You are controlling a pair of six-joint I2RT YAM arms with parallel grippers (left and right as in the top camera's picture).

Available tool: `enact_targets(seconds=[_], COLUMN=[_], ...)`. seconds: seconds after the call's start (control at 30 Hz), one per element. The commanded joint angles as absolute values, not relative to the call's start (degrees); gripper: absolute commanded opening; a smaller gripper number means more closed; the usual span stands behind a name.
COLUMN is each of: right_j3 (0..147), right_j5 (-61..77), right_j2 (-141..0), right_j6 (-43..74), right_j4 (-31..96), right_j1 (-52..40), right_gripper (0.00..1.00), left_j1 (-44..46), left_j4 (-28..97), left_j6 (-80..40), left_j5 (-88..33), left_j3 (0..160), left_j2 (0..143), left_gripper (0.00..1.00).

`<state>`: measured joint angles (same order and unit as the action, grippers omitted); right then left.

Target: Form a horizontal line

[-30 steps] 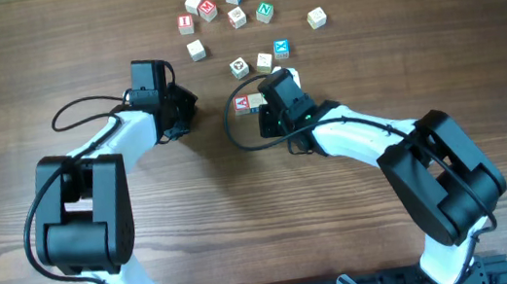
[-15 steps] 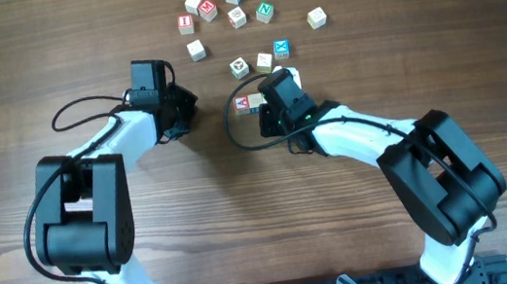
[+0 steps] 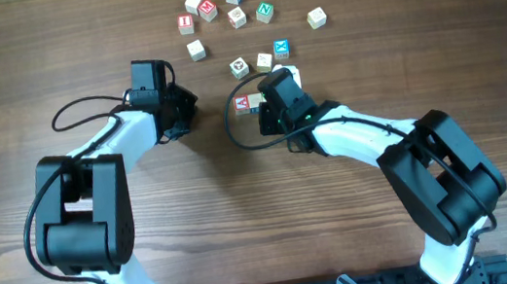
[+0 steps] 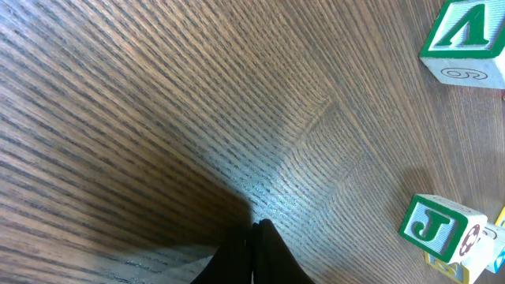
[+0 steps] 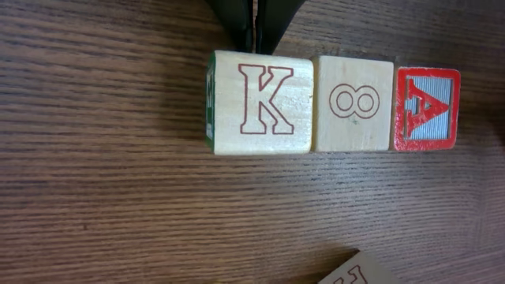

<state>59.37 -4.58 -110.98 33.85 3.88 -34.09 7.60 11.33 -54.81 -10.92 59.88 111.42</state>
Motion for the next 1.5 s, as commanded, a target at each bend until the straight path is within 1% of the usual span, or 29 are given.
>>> enact_targets(seconds=[0.0, 0.23, 0.33, 0.43, 0.53, 0.6, 0.77, 0.87, 1.0, 1.17, 1.47], right_j3=[59.2, 59.2, 59.2, 59.2, 59.2, 59.2, 59.2, 59.2, 59.2, 59.2, 59.2], right_j5=[-6.0, -6.7, -10.0, -16.1, -21.1, -21.6, -16.4, -13.9, -10.1, -3.7, -1.3], right_j2=[-110.6, -110.2, -108.1, -105.4, -104.6, -104.6, -104.7, -105.2, -107.6, -108.5, -110.2], right_j6=[34.6, 35.9, 41.8, 42.8, 42.2, 42.1, 40.1, 39.6, 39.1, 34.2, 34.3], right_j4=[3.7, 5.6, 11.3, 15.6, 15.3, 14.0, 6.6, 5.5, 4.6, 0.6, -0.4], right_j1=[-34.2, -34.2, -34.1, -34.1, -33.8, -33.1, -28.5, -26.2, -25.9, -25.9, -25.9], right_gripper=[0.05, 0.05, 0.05, 0.05, 0.04, 0.05, 0.05, 0.05, 0.05, 0.05, 0.05], left_j1=[7.3, 7.3, 7.3, 7.3, 7.3, 7.3, 7.3, 7.3, 7.3, 7.8, 7.8], left_j4=[15.8, 15.8, 15.7, 15.7, 15.7, 15.7, 15.7, 15.7, 15.7, 15.4, 15.3], left_j6=[-54.4, -54.4, -54.4, -54.5, -54.5, -54.5, -54.5, -54.5, -54.5, -54.5, -54.5], left_j5=[-1.8, -1.8, -1.8, -1.8, -1.8, -1.8, -1.8, -1.8, -1.9, -1.8, -1.8], left_j3=[54.5, 54.5, 54.5, 54.5, 54.5, 54.5, 54.5, 54.5, 54.5, 54.5, 54.5], left_j2=[118.4, 118.4, 118.4, 118.4, 118.4, 118.4, 118.4, 118.4, 118.4, 118.4, 118.4], left_gripper=[0.08, 0.08, 0.08, 0.08, 0.08, 0.08, 0.07, 0.07, 0.07, 0.08, 0.08])
